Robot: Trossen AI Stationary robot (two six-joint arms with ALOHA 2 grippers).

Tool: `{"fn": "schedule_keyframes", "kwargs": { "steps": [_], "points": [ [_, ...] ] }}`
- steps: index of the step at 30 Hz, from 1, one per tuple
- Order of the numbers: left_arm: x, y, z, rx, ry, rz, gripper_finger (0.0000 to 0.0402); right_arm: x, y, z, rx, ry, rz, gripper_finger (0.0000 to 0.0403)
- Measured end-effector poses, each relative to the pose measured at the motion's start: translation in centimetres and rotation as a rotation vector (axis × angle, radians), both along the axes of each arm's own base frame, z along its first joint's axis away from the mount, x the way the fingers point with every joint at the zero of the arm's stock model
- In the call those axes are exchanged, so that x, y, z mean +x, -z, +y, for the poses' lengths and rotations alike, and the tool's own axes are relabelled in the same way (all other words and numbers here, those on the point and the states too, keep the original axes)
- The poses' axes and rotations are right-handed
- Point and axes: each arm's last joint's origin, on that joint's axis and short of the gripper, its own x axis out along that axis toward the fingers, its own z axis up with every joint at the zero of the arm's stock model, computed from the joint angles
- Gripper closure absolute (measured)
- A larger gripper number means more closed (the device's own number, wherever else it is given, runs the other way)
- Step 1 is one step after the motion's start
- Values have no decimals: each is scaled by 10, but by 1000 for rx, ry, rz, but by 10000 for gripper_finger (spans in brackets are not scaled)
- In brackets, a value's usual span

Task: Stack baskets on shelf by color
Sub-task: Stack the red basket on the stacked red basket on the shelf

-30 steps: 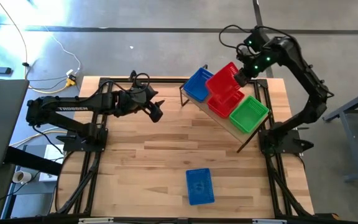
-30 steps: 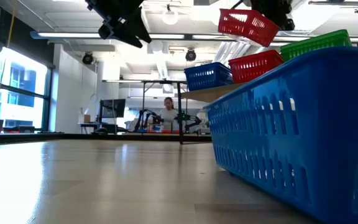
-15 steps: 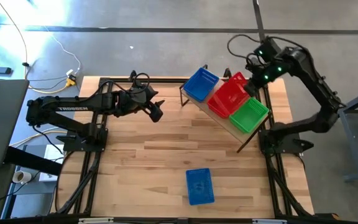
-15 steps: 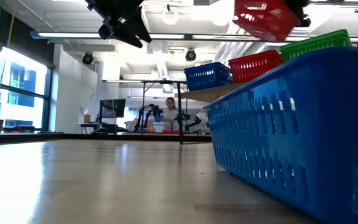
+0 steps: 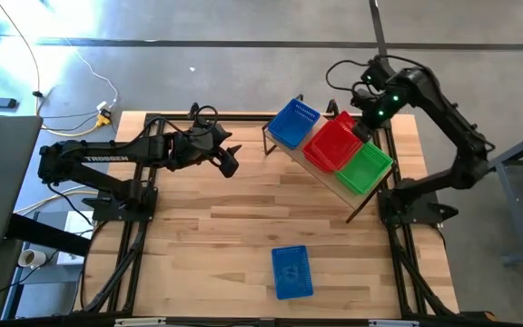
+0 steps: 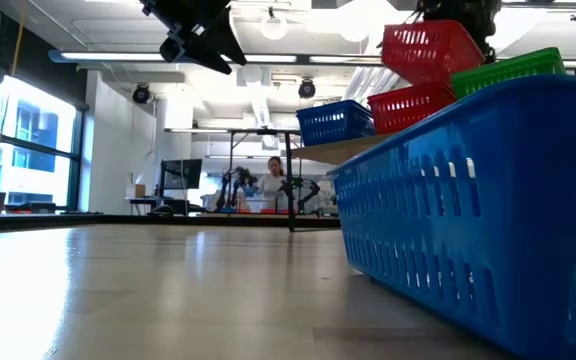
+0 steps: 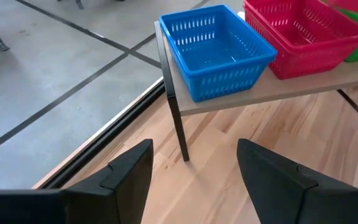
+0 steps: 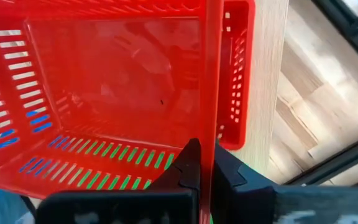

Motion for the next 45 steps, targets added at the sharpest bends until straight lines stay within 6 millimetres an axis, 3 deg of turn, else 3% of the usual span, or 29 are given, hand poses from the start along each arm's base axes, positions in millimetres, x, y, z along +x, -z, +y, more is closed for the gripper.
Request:
{"fn": "schedule_keyframes", "kwargs": {
  "steps": [8,18,33,45],
  "points": [
    [1,0,-1,-17,24,-5,179,8,15,-22,49,-35,24,403],
    [1,0,-1,-21,30,-4,179,7,23,-35,63,-39,43,403],
    [1,1,-1,-22,30,-3,179,12,29,-40,100,-21,55,403],
    [0,0,-1,-20,31,-2,179,24,30,-31,64,-81,106,402]
  ]
}}
